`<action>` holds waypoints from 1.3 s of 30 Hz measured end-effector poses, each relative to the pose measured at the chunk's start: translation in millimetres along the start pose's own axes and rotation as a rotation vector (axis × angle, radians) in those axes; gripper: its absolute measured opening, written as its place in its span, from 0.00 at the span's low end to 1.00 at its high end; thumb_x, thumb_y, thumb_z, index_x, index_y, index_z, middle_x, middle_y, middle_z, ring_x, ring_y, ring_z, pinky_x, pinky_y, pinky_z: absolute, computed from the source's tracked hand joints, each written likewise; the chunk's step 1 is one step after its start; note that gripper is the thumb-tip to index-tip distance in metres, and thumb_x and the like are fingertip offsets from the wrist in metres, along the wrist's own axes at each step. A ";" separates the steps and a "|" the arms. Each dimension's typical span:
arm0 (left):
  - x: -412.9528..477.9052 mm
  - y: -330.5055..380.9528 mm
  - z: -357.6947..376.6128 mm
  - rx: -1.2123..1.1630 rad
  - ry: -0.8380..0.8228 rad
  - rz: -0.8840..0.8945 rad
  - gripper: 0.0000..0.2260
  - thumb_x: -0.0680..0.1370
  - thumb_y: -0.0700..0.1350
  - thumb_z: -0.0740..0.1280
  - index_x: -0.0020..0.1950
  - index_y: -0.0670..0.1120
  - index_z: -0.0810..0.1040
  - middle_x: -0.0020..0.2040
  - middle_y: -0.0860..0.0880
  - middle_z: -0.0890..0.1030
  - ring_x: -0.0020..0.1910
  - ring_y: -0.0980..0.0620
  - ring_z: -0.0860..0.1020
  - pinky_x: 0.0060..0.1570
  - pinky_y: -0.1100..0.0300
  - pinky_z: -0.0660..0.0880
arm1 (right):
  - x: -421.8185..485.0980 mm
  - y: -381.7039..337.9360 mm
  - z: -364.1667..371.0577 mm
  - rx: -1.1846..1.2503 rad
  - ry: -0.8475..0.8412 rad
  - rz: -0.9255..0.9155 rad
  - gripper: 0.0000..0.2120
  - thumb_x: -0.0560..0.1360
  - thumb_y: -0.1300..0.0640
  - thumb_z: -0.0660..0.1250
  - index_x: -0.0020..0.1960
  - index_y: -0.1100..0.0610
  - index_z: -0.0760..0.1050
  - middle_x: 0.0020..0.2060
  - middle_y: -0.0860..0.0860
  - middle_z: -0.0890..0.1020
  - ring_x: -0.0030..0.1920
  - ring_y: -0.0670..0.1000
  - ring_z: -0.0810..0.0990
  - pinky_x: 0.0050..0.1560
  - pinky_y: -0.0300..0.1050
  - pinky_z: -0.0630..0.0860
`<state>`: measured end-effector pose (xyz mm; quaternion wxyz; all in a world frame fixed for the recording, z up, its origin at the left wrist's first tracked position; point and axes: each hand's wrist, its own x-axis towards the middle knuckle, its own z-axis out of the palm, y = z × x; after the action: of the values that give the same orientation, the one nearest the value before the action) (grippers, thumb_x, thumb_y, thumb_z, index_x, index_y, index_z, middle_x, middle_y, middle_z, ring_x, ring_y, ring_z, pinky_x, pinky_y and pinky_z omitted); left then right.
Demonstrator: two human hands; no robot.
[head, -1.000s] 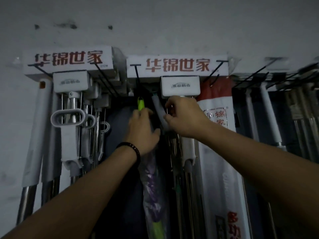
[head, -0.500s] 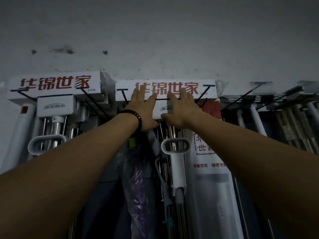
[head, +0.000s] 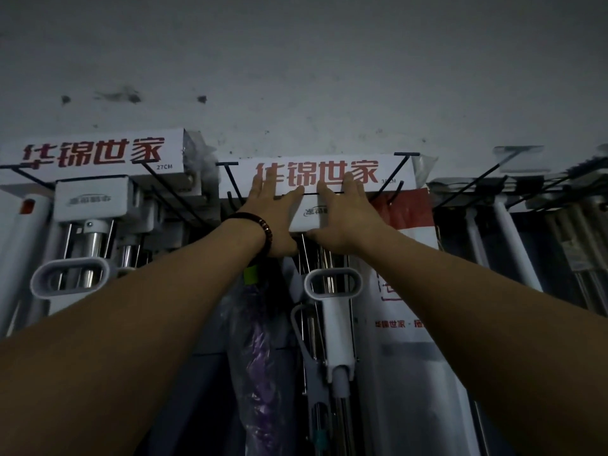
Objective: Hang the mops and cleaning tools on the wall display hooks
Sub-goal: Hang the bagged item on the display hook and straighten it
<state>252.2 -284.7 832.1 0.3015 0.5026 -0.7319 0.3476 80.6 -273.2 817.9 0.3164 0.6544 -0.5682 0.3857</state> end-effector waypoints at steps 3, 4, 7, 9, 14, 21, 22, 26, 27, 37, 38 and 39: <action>2.1 1.4 3.0 0.008 0.006 -0.009 0.56 0.69 0.58 0.77 0.84 0.60 0.41 0.82 0.42 0.29 0.81 0.38 0.30 0.82 0.42 0.48 | 3.1 1.5 2.9 -0.023 -0.003 -0.015 0.50 0.76 0.35 0.68 0.86 0.50 0.43 0.83 0.65 0.40 0.83 0.67 0.37 0.84 0.61 0.47; 2.5 1.5 2.1 0.008 0.001 -0.010 0.55 0.69 0.58 0.77 0.84 0.60 0.41 0.82 0.42 0.30 0.81 0.38 0.31 0.82 0.42 0.48 | 3.5 1.8 1.4 -0.014 -0.013 -0.018 0.51 0.76 0.36 0.68 0.86 0.50 0.43 0.83 0.65 0.40 0.83 0.67 0.37 0.84 0.61 0.48; 4.0 3.5 -2.4 -0.023 -0.009 -0.028 0.52 0.70 0.59 0.76 0.84 0.60 0.45 0.83 0.42 0.33 0.82 0.39 0.34 0.82 0.43 0.47 | 1.4 4.3 -6.1 0.021 -0.078 -0.023 0.49 0.77 0.40 0.69 0.86 0.51 0.42 0.83 0.64 0.38 0.83 0.67 0.37 0.83 0.61 0.49; 3.4 6.8 -7.0 -0.083 0.015 -0.036 0.48 0.69 0.62 0.74 0.83 0.61 0.52 0.85 0.42 0.41 0.83 0.39 0.42 0.82 0.41 0.51 | -3.1 5.7 -10.9 0.063 -0.085 -0.032 0.45 0.77 0.44 0.69 0.85 0.54 0.49 0.83 0.65 0.44 0.83 0.68 0.43 0.83 0.60 0.54; -14.4 48.7 -13.9 -0.140 0.074 -0.034 0.37 0.67 0.63 0.65 0.74 0.52 0.69 0.70 0.43 0.72 0.68 0.41 0.71 0.67 0.42 0.73 | -26.9 8.9 -22.3 0.327 0.110 -0.119 0.24 0.79 0.56 0.68 0.72 0.61 0.72 0.68 0.60 0.76 0.66 0.58 0.77 0.63 0.47 0.76; -49.9 104.7 -23.6 -0.437 0.103 0.028 0.34 0.73 0.51 0.71 0.78 0.50 0.66 0.71 0.45 0.71 0.69 0.44 0.72 0.67 0.45 0.75 | -76.4 42.2 -59.9 0.380 0.227 -0.120 0.17 0.78 0.59 0.68 0.67 0.58 0.79 0.53 0.53 0.85 0.50 0.48 0.82 0.50 0.40 0.79; -56.5 110.2 -26.2 -0.444 0.111 0.056 0.31 0.75 0.52 0.71 0.77 0.50 0.67 0.72 0.45 0.72 0.69 0.45 0.73 0.68 0.46 0.75 | -84.3 49.4 -65.7 0.373 0.243 -0.106 0.14 0.78 0.59 0.68 0.63 0.56 0.80 0.49 0.51 0.84 0.47 0.48 0.82 0.46 0.41 0.80; -76.4 131.5 -28.7 -0.375 0.074 0.218 0.25 0.76 0.56 0.70 0.72 0.53 0.72 0.67 0.49 0.74 0.65 0.47 0.75 0.65 0.47 0.76 | -107.0 81.4 -79.2 0.366 0.306 0.065 0.06 0.76 0.57 0.66 0.50 0.52 0.81 0.43 0.49 0.84 0.43 0.49 0.82 0.41 0.42 0.78; -79.4 137.1 -26.5 -0.360 0.051 0.251 0.26 0.76 0.57 0.69 0.72 0.53 0.72 0.68 0.49 0.74 0.66 0.47 0.74 0.66 0.46 0.75 | -110.6 89.4 -79.6 0.358 0.293 0.112 0.06 0.75 0.57 0.66 0.49 0.53 0.81 0.43 0.49 0.84 0.43 0.49 0.83 0.42 0.41 0.76; -102.1 202.2 5.0 -0.233 -0.031 0.423 0.35 0.79 0.55 0.67 0.82 0.49 0.58 0.85 0.52 0.53 0.83 0.48 0.51 0.81 0.46 0.58 | -127.6 144.5 -60.2 0.414 0.052 0.275 0.05 0.77 0.56 0.69 0.50 0.56 0.82 0.46 0.54 0.85 0.44 0.50 0.83 0.35 0.38 0.74; -99.7 209.1 5.8 -0.205 -0.022 0.438 0.36 0.79 0.55 0.67 0.83 0.49 0.56 0.85 0.52 0.51 0.84 0.48 0.49 0.81 0.47 0.57 | -125.3 150.0 -57.8 0.447 0.046 0.271 0.04 0.77 0.58 0.69 0.50 0.56 0.81 0.46 0.55 0.84 0.44 0.50 0.83 0.35 0.37 0.74; -96.4 213.3 6.4 -0.174 -0.010 0.446 0.37 0.78 0.56 0.66 0.83 0.49 0.56 0.85 0.52 0.51 0.84 0.47 0.49 0.81 0.47 0.57 | -121.9 153.2 -55.7 0.473 0.045 0.269 0.04 0.77 0.61 0.68 0.50 0.57 0.81 0.46 0.55 0.84 0.44 0.51 0.83 0.35 0.37 0.75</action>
<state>80.1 -185.2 708.3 0.2556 0.3022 -0.8536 0.3387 -85.8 -188.4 736.7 0.1132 0.6199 -0.5372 0.5606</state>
